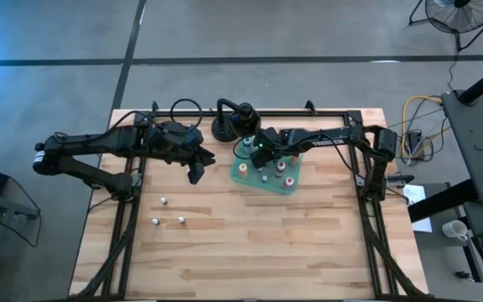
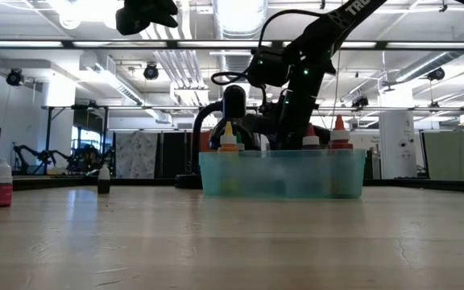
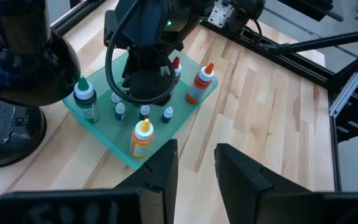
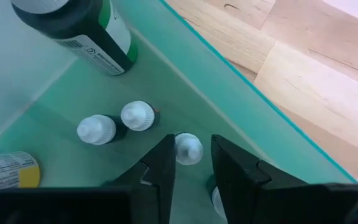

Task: Pick & Place food coloring
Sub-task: Put the green food coloring bottle into the bin, then put the violet food coloring bottle into the bin

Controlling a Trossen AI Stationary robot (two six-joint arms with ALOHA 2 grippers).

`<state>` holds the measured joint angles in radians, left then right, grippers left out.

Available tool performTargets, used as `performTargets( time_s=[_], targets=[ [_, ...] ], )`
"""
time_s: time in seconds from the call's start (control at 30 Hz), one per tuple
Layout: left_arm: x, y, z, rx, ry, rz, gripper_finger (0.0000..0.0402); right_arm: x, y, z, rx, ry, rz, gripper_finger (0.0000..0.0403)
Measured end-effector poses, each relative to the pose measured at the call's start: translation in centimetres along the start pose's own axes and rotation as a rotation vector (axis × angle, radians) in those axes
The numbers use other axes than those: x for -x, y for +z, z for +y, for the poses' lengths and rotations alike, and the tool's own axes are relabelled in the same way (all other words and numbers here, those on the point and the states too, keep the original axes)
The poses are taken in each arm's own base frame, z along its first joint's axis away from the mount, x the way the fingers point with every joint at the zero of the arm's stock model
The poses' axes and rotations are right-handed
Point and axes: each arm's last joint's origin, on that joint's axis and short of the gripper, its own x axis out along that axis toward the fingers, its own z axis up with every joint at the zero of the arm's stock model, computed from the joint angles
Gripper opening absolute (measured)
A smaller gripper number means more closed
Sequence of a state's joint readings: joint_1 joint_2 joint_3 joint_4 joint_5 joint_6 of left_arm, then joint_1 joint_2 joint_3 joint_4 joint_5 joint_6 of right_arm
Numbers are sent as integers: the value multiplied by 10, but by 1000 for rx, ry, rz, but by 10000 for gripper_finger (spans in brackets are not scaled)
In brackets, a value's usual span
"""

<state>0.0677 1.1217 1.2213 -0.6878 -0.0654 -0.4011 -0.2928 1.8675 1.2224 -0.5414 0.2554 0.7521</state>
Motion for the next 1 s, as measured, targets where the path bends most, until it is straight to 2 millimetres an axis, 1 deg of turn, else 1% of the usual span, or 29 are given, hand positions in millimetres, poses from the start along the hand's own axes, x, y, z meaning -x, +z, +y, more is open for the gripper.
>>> performTargets(
  time_s=[0.3, 0.4, 0.6, 0.73, 0.87, 0.93, 1.0],
  targets=[
    [0, 0, 0, 1, 0, 0, 80, 0, 0, 0, 5, -3, -6, 98],
    [0, 0, 0, 1, 0, 0, 80, 0, 0, 0, 32, -2, -7, 99],
    [0, 0, 0, 2, 0, 0, 80, 1, 2, 1, 53, 5, -15, 110],
    [0, 0, 0, 2, 0, 0, 80, 6, 7, 4, 48, 20, -33, 120],
    [0, 0, 0, 5, -1, 0, 80, 18, 17, 11, 84, 83, -31, 129],
    [0, 0, 0, 14, 0, 0, 80, 34, 24, 17, 121, 183, -13, 133],
    [0, 0, 0, 19, 0, 0, 80, 57, 26, 26, 236, 268, -55, 136]
  ],
)
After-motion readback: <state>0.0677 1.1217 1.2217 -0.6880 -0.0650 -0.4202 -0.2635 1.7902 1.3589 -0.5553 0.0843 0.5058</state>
